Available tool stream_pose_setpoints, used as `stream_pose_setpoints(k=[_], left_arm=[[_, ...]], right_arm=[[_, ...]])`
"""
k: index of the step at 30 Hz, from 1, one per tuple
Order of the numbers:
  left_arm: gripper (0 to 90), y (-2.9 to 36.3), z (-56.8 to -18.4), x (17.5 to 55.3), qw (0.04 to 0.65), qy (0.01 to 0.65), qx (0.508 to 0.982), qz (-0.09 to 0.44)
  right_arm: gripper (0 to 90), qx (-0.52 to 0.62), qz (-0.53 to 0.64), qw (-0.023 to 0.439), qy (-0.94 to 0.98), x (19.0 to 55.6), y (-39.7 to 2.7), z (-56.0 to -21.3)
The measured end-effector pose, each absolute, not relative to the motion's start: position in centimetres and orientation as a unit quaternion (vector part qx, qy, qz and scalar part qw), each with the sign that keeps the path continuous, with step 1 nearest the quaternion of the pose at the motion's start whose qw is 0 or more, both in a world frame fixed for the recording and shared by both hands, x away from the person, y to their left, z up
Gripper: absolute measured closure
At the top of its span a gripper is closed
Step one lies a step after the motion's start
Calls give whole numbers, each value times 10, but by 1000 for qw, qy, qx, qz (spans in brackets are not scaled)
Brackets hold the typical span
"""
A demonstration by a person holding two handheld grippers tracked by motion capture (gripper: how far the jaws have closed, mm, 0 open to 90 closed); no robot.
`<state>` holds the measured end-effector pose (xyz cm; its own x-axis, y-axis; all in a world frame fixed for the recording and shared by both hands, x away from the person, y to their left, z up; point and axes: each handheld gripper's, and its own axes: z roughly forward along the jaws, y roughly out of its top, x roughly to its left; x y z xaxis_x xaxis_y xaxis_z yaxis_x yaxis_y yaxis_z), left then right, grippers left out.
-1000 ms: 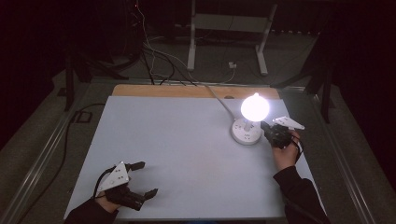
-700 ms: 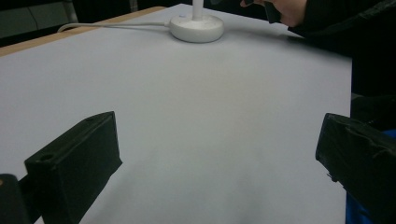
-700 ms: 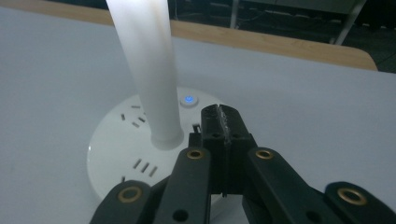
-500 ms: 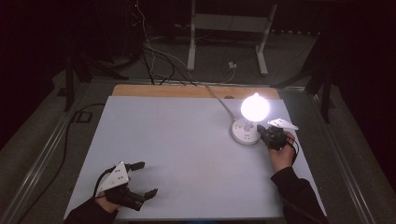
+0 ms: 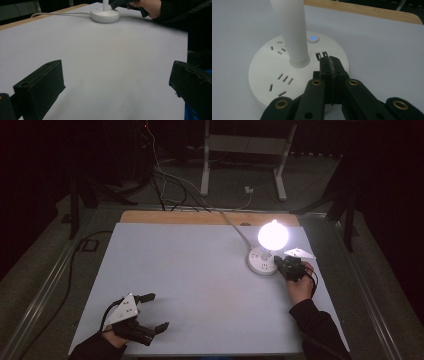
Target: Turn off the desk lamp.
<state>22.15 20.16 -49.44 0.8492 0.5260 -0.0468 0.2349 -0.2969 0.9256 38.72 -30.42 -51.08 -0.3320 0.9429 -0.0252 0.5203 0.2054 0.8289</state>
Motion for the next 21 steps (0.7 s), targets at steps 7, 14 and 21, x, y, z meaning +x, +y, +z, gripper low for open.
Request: stream_pose_setpoints(k=[7, 14, 21], left_arm=[[4, 201, -494, 221, 541, 238, 795, 135], [5, 201, -494, 221, 543, 239, 794, 134], [4, 202, -494, 222, 545, 240, 792, 134]], right_arm=[[900, 504, 375, 283, 725, 387, -304, -511], [900, 514, 381, 271, 719, 388, -306, -511], [900, 505, 395, 281, 714, 384, -308, -498]])
